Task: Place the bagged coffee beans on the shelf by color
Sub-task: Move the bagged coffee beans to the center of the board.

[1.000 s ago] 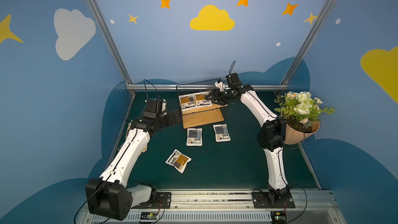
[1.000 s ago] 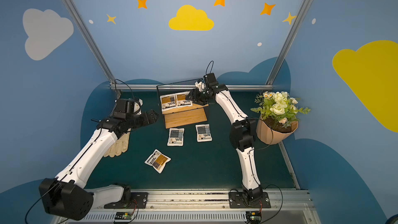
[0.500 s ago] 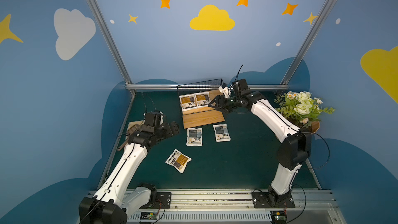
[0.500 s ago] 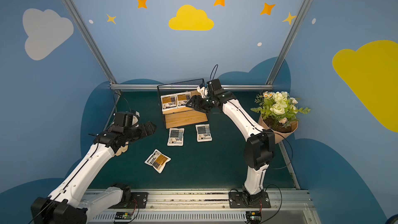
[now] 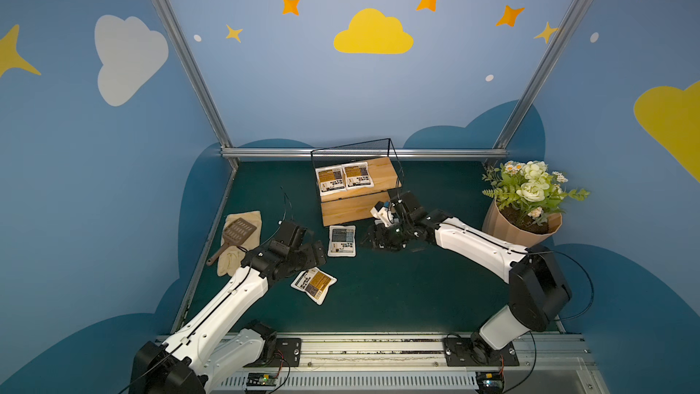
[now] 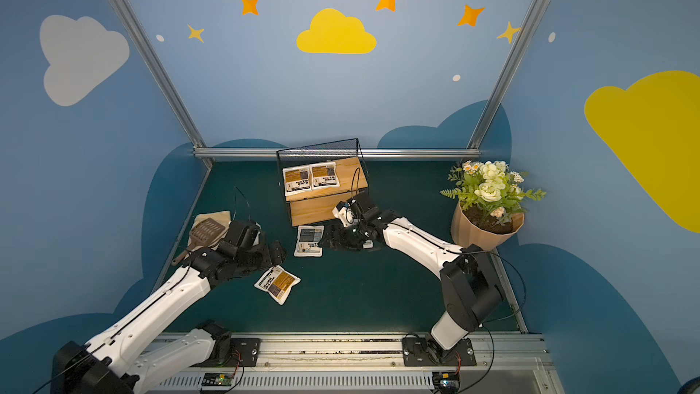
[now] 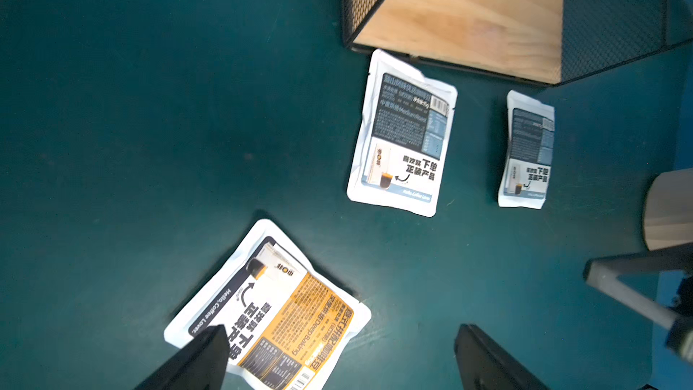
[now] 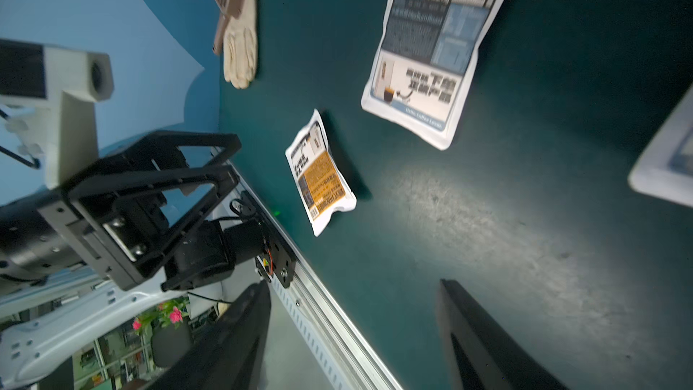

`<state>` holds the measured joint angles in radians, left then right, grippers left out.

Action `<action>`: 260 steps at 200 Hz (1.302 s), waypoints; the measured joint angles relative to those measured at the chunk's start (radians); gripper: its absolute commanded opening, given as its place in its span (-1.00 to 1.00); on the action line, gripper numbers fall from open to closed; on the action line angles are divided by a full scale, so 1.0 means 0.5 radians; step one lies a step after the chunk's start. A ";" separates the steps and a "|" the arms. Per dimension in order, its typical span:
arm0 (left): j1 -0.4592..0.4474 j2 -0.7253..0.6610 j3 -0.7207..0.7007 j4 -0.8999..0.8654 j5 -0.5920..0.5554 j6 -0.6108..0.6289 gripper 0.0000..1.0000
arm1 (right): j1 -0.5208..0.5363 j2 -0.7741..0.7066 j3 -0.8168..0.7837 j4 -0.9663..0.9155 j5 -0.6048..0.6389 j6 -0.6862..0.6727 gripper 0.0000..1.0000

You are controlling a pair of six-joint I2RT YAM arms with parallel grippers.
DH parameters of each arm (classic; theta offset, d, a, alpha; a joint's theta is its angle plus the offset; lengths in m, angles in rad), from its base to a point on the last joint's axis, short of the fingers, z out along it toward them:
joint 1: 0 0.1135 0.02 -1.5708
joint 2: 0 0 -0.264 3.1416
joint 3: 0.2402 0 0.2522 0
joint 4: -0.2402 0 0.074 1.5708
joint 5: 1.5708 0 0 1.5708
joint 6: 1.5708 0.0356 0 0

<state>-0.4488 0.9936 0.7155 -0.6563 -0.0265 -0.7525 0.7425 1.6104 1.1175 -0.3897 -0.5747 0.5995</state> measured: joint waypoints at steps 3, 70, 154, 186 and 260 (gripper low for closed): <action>-0.010 -0.007 -0.014 -0.004 -0.005 -0.012 1.00 | 0.021 0.000 -0.018 0.014 0.002 0.006 0.48; -0.108 -0.329 -0.383 -0.047 -0.062 -0.314 1.00 | 0.405 0.188 -0.094 0.238 -0.063 0.075 0.41; -0.108 -0.393 -0.414 0.043 -0.130 -0.391 1.00 | 0.466 0.665 0.034 0.370 -0.249 0.243 0.28; -0.108 -0.447 -0.418 0.036 -0.151 -0.391 1.00 | 0.474 0.790 0.146 0.488 -0.299 0.332 0.11; -0.108 -0.441 -0.414 0.032 -0.156 -0.384 1.00 | 0.473 0.953 0.260 0.578 -0.336 0.426 -0.62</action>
<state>-0.5026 0.7731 0.5087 -0.6403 -0.1047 -0.9443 0.9791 2.0869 1.2476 -0.1009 -0.7425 0.8124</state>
